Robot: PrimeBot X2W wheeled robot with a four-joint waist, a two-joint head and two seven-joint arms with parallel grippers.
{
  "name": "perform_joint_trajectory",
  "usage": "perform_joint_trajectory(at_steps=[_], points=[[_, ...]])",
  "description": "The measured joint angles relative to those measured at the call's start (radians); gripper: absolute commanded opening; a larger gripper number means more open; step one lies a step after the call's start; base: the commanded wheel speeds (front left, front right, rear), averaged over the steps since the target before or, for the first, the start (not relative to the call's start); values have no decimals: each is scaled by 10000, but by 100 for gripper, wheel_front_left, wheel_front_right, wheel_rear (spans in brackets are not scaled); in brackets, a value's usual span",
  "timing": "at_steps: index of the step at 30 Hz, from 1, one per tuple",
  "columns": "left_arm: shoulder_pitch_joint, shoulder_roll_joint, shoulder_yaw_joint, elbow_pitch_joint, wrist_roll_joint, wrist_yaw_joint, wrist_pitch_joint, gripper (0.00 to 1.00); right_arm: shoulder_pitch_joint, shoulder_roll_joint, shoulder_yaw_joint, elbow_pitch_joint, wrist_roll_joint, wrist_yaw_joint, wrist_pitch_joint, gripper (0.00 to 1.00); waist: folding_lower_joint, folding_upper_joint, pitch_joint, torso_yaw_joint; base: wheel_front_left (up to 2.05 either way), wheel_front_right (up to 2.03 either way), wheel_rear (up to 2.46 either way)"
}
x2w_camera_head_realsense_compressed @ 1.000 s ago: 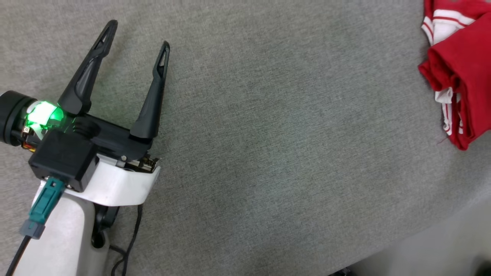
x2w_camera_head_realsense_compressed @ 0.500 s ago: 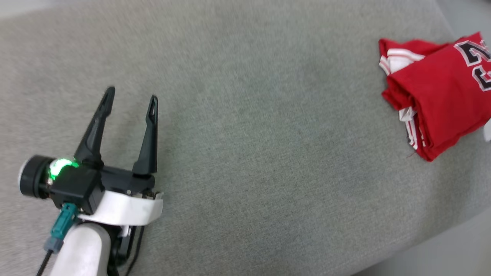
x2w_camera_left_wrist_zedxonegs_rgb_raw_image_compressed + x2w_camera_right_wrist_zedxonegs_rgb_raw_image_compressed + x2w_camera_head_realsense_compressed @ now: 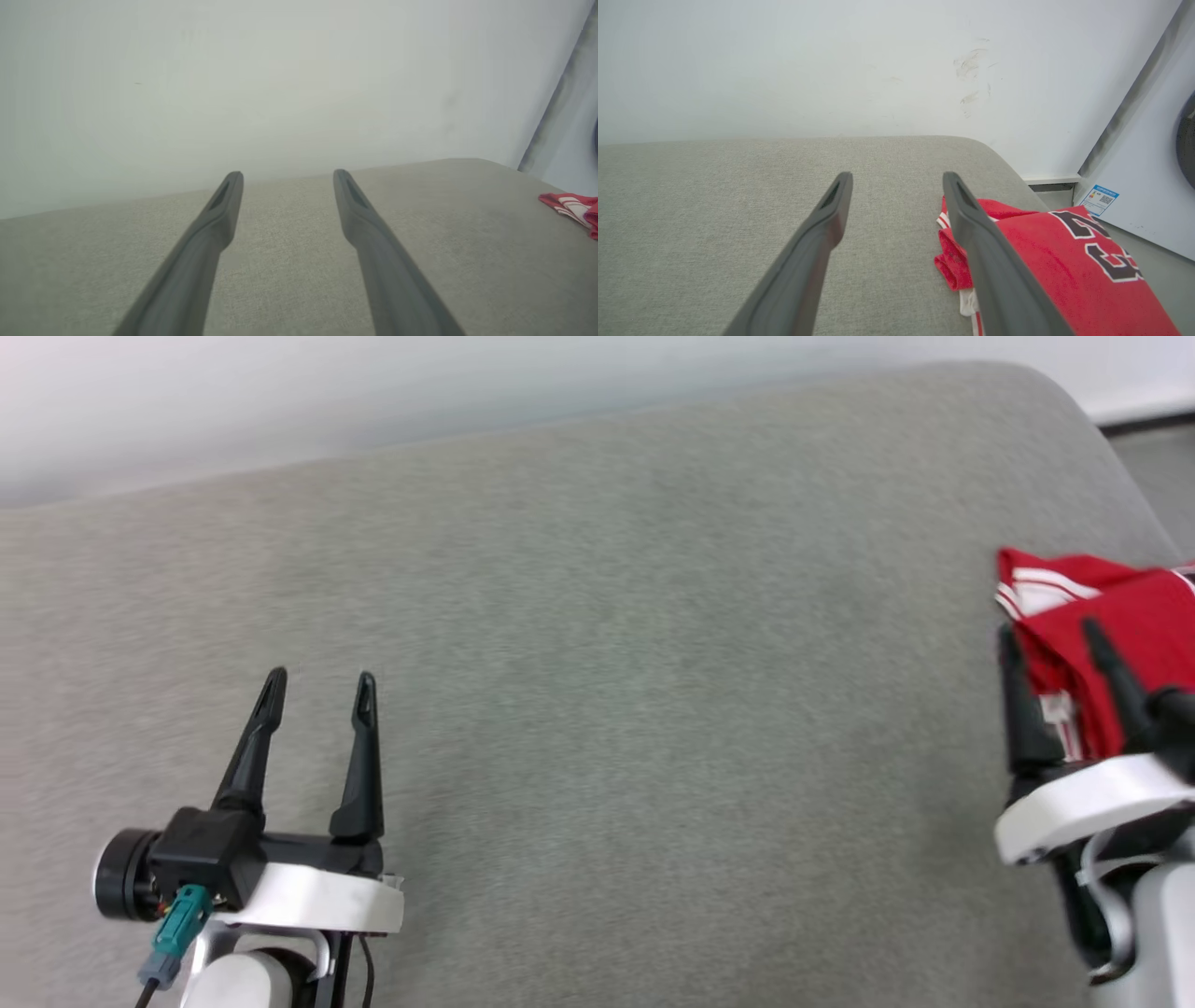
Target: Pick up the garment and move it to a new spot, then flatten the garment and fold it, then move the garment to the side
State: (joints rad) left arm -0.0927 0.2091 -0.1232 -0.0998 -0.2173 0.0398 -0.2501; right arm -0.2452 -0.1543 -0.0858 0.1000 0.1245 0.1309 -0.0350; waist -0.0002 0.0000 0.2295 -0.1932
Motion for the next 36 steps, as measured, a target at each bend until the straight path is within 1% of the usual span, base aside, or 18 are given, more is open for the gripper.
perform_joint_trajectory(at_steps=[3, 7, 12, 18, 24, 36], points=[[136, -36, 161, 209, -79, 63, -54, 100, 320, 219, 330, -366, 134, 2, 8, 100, 0, 0, -222, 440, 0, 0, 0], [401, 6, 320, 502, -44, 132, -88, 100, 759, 247, 759, -821, 337, 0, 81, 100, 0, 0, -515, 973, 0, 0, 0], [872, 15, 399, 817, -40, 127, -100, 100, 1496, 232, 926, -1381, 360, 0, 236, 100, 0, 0, -1041, 1345, 0, 0, 0], [1365, -33, 464, 947, 4, 46, -113, 100, 2366, 268, 880, -1850, 416, 0, 362, 100, 0, 0, -1641, 1444, 0, 0, 0], [1695, -178, 460, 1177, 6, -50, -117, 100, 2771, 245, 719, -1965, 458, 0, 451, 100, 0, 0, -2046, 1422, 0, 0, 0], [1696, -389, 642, 1181, 119, -226, -117, 100, 2806, 242, 732, -2132, 460, 0, 502, 100, 1, 0, -2069, 1541, 0, 0, 0]])
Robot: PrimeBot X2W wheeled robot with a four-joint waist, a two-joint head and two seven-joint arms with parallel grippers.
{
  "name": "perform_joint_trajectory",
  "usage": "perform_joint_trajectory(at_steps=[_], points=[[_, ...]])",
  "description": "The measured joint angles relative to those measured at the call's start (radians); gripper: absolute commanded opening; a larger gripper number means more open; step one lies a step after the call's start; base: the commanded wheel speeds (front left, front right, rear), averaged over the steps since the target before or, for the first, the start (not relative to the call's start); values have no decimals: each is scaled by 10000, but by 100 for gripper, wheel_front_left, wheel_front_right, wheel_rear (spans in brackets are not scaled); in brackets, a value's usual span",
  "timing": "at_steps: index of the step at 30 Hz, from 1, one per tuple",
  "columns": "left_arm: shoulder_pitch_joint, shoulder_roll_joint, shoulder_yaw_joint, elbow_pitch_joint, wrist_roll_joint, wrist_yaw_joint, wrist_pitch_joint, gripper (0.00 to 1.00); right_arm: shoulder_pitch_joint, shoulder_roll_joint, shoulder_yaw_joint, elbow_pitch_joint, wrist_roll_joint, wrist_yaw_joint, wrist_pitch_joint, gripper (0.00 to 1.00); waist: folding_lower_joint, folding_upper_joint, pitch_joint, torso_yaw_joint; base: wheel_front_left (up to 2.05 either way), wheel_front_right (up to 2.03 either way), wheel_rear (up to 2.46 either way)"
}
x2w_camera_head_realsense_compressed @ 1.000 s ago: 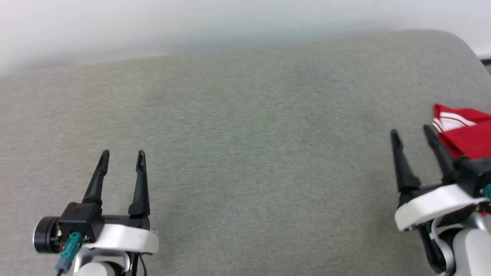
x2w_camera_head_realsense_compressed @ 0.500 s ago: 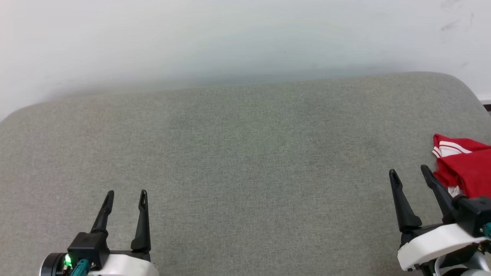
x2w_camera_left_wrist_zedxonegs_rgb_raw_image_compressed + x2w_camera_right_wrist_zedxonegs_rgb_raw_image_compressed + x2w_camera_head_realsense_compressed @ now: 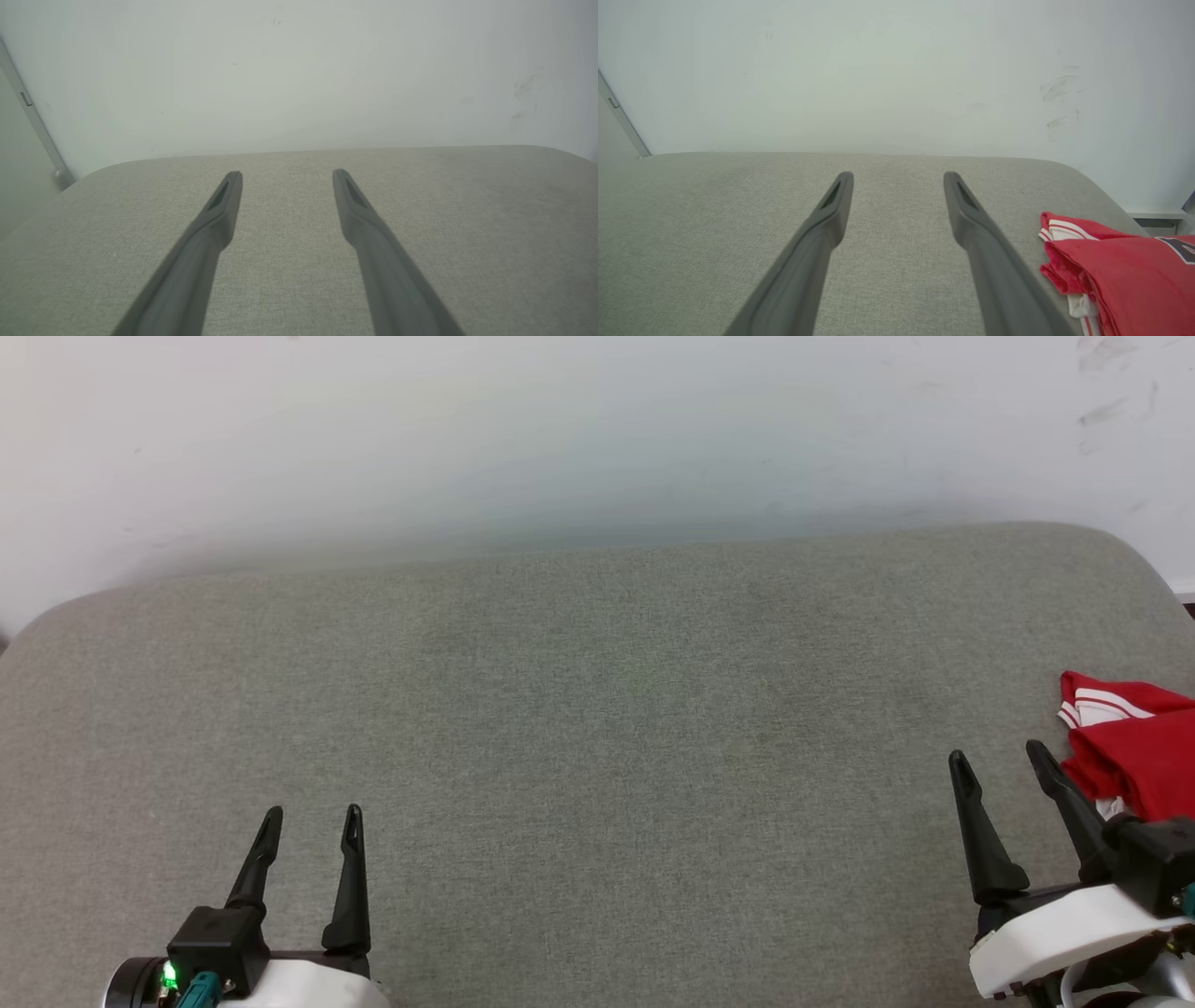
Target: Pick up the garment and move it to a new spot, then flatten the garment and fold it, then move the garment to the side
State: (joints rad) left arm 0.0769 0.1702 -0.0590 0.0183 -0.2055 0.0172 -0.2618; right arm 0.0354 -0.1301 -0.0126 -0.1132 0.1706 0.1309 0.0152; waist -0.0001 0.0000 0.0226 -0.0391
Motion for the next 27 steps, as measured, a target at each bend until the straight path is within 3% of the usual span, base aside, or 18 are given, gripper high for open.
perform_joint_trajectory(at_steps=[10, 11, 15, 27], points=[[-58, -117, 159, 13, 150, -180, -8, 100, 0, 0, 29, -35, 23, 0, -69, 100, 0, 0, 96, 64, 0, 0, 0], [-54, -127, 165, 15, 174, -213, -8, 0, 4, 6, 29, -27, 48, 0, -69, 0, 1, 0, 111, 75, 0, 0, 0], [104, -238, 100, 393, 105, -221, 54, 0, 136, 67, 82, 349, 111, 0, -56, 0, 0, 1, 111, 78, 0, 0, 0], [-37, -387, 349, 721, -2100, -368, 658, 0, 90, 102, 21, 867, 2401, 0, 31, 0, 1, 0, 81, 109, 0, 0, 0]])
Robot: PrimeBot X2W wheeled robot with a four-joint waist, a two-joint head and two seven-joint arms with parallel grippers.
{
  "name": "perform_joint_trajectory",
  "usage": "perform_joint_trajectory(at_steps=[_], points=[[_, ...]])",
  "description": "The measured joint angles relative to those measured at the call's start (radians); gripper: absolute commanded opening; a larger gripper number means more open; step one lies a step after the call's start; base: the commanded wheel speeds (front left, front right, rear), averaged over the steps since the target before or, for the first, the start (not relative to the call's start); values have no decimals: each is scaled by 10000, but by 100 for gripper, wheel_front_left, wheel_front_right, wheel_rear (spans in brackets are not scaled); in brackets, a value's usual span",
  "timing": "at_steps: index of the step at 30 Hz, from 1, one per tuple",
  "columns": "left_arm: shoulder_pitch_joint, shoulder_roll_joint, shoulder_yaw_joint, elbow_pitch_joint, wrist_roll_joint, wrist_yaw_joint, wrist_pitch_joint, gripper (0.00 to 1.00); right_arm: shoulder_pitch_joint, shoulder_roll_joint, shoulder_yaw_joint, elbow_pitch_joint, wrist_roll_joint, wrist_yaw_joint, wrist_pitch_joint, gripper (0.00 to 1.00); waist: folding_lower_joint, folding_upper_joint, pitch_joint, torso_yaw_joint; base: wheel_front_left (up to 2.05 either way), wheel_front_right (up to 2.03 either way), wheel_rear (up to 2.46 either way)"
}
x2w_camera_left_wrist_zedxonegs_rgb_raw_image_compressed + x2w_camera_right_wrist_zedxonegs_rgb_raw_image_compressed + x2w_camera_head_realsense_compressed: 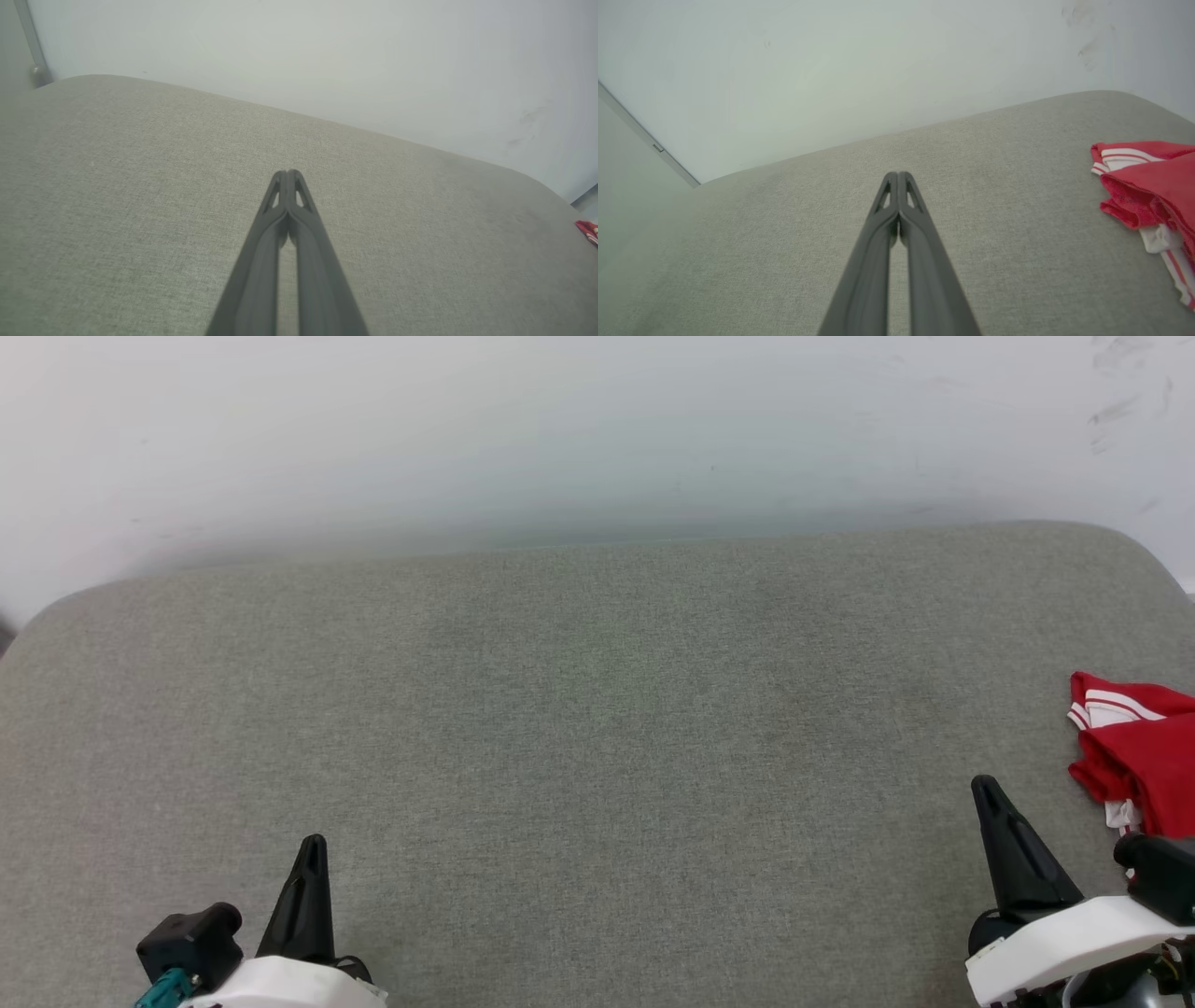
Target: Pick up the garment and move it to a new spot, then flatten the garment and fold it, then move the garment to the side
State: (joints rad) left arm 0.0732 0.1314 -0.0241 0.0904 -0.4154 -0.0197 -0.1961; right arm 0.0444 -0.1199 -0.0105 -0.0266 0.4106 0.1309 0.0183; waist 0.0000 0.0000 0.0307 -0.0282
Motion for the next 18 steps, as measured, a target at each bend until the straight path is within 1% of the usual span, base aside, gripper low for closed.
perform_joint_trajectory(at_steps=[5, 18], points=[[-164, -79, 105, 136, -1014, -90, 263, 0, -102, 29, -48, 236, 1068, 0, 25, 0, 0, 0, -15, 15, 0, 0, 0], [-425, -194, 341, 397, -3010, -295, 775, 0, -352, 98, -150, 681, 3103, 0, 151, 0, 0, 0, -47, 47, 0, 0, 0]])
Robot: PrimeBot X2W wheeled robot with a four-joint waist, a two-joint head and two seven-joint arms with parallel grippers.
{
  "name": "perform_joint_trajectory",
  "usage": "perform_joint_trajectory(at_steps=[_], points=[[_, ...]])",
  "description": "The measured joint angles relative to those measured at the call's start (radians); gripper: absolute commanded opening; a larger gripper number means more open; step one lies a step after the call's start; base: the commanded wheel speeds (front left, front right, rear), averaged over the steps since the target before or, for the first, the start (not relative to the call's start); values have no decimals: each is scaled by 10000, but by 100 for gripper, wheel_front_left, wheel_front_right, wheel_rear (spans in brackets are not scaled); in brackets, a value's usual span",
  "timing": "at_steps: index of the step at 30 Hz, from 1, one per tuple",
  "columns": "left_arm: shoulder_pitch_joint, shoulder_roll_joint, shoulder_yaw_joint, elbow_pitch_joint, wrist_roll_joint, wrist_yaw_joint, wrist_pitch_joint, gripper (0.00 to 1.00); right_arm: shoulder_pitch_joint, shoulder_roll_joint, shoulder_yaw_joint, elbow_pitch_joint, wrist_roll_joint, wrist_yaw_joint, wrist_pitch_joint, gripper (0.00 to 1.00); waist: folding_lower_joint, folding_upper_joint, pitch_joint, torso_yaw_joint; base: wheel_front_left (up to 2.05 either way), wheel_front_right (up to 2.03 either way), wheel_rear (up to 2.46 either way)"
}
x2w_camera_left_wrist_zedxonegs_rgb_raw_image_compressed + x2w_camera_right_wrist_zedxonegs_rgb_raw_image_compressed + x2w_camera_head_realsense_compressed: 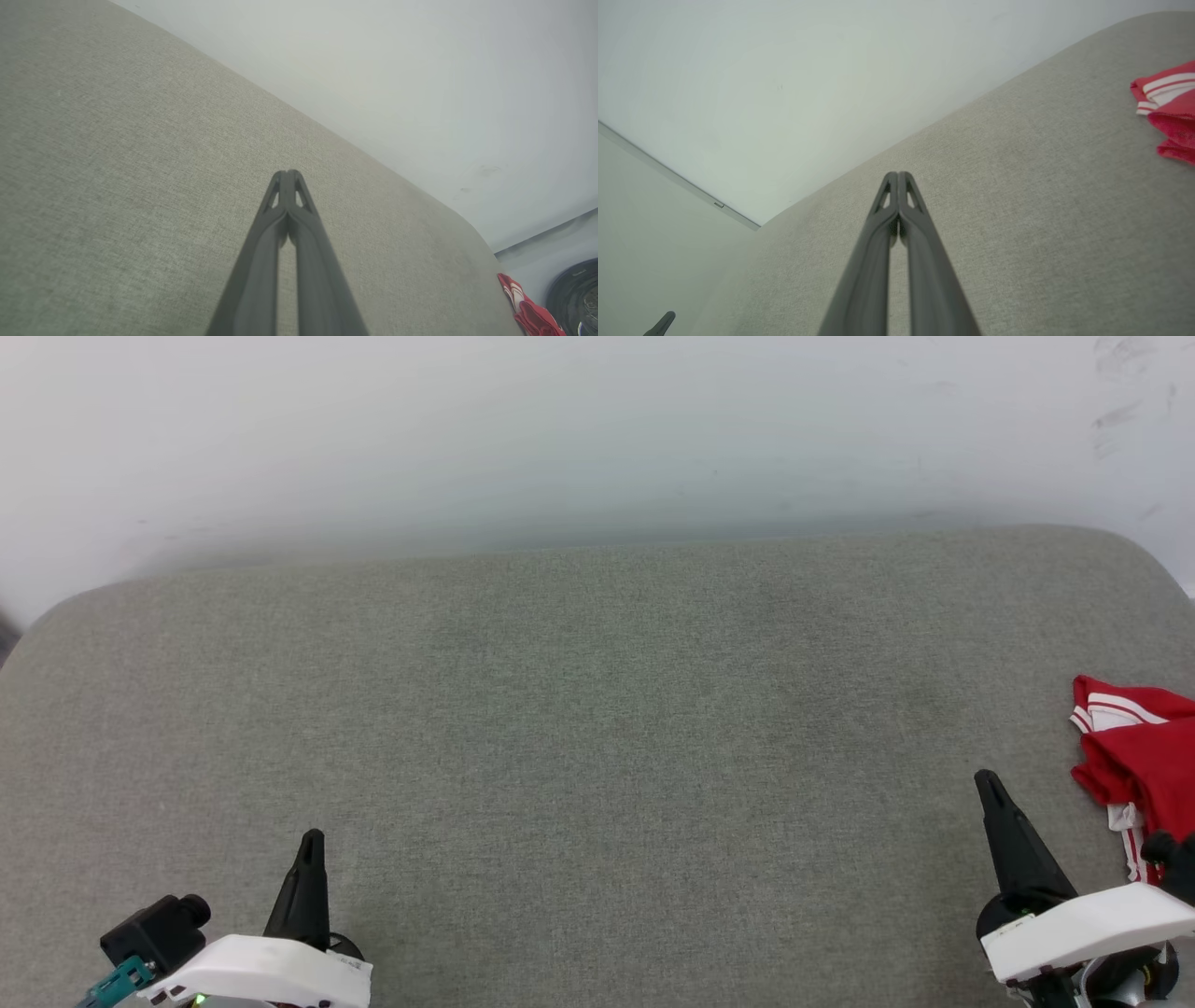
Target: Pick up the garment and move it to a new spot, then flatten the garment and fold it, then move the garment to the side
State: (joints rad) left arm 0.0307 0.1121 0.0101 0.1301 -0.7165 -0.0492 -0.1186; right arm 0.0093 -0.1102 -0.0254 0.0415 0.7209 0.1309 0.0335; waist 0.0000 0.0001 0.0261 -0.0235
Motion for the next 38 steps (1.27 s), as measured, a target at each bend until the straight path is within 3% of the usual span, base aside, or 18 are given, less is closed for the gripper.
perform_joint_trajectory(at_steps=[38], points=[[-675, -303, 531, 577, -4477, -391, 1166, 0, -546, 203, -316, 1022, 4567, -2, 290, 0, 1, 0, -92, 94, 0, 0, 0]])
